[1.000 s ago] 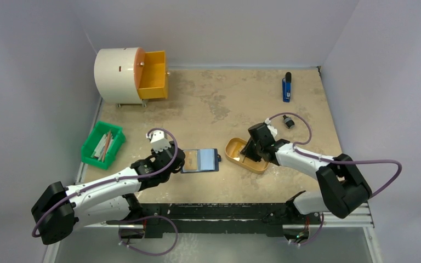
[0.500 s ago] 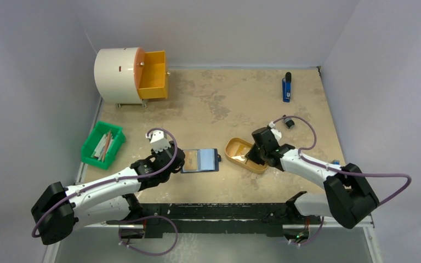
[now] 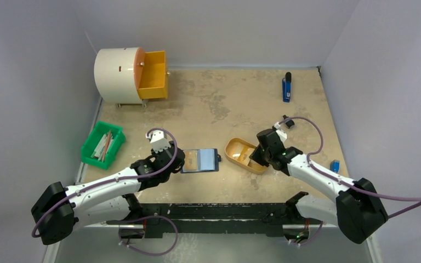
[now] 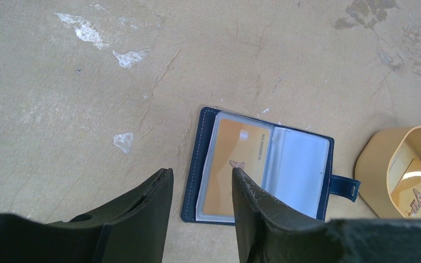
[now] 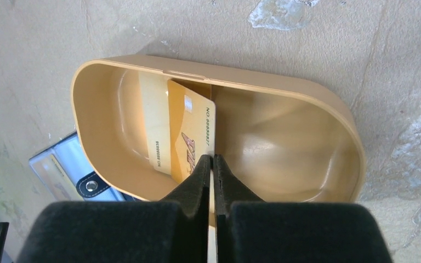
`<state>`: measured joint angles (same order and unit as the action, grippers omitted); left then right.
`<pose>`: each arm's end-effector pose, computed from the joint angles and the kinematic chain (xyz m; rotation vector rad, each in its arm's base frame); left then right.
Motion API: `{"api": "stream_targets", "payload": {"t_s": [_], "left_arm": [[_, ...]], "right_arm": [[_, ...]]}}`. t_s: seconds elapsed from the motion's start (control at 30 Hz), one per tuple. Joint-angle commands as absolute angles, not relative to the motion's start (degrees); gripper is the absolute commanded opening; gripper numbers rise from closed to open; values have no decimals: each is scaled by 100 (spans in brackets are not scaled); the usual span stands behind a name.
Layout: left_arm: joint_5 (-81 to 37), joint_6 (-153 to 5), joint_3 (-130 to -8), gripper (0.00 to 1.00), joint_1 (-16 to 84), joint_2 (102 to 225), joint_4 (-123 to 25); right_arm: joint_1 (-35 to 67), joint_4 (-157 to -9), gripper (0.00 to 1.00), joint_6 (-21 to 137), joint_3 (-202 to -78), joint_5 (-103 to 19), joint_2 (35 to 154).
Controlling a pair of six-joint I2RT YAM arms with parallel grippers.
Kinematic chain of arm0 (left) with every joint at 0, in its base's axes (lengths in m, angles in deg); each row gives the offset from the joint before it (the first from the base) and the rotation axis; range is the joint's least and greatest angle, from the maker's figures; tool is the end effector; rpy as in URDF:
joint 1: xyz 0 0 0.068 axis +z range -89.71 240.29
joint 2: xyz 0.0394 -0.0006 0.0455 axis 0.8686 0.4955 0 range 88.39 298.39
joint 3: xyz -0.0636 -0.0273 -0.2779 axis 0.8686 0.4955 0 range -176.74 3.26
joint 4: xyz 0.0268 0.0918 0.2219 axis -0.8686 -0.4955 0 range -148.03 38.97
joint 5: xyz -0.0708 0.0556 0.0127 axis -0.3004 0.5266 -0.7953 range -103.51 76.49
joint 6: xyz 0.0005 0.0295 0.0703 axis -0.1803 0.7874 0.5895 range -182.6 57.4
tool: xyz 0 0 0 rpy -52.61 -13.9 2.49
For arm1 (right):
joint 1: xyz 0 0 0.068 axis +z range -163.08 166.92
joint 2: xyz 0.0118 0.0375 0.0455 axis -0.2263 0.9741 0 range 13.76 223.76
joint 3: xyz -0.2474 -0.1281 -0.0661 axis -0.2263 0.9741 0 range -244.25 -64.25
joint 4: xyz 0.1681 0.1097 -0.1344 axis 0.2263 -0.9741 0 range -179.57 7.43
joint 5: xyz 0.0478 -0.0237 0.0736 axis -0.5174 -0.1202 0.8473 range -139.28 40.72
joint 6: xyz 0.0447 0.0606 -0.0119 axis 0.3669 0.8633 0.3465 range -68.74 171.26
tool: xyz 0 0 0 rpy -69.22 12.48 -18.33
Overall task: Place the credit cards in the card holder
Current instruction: Pick up the credit card from the storage box.
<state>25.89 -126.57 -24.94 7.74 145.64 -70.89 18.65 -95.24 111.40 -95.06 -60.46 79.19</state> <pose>0.1394 -0.1147 0.1977 -0.5096 2.1475 -0.2852 0.1901 0.1027 0.1876 0.6890 2.3419 0.5194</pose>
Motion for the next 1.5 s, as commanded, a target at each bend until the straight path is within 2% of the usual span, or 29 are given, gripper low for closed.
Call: {"api": "stream_targets", "payload": {"t_s": [0.0,0.57,0.83,1.17,1.3,1.47], "left_arm": [[2710,-12729,-2574,43,773,14517,-7036],[2751,-12729,-2583,43,774,14448,-7091],[2945,-12688,-2724,43,774,14357,-7328],[3127,-12685,-2910,43,774,14038,-7644],[3136,-12640,-2961,43,769,13963,-7729],[3050,-12462,-2980,43,774,13844,-7568]], "right_arm": [[1839,-9921,0,11058,-9777,-6078,7684],[1841,-10009,0,11109,-10438,-5509,7567],[1839,-10726,0,11426,-10994,-5568,7227],[1839,-10750,0,12201,-11400,-4756,6969],[1852,-10212,0,11133,-11622,-4685,7087],[1936,-10116,0,9883,-11770,-3884,7818]]}}
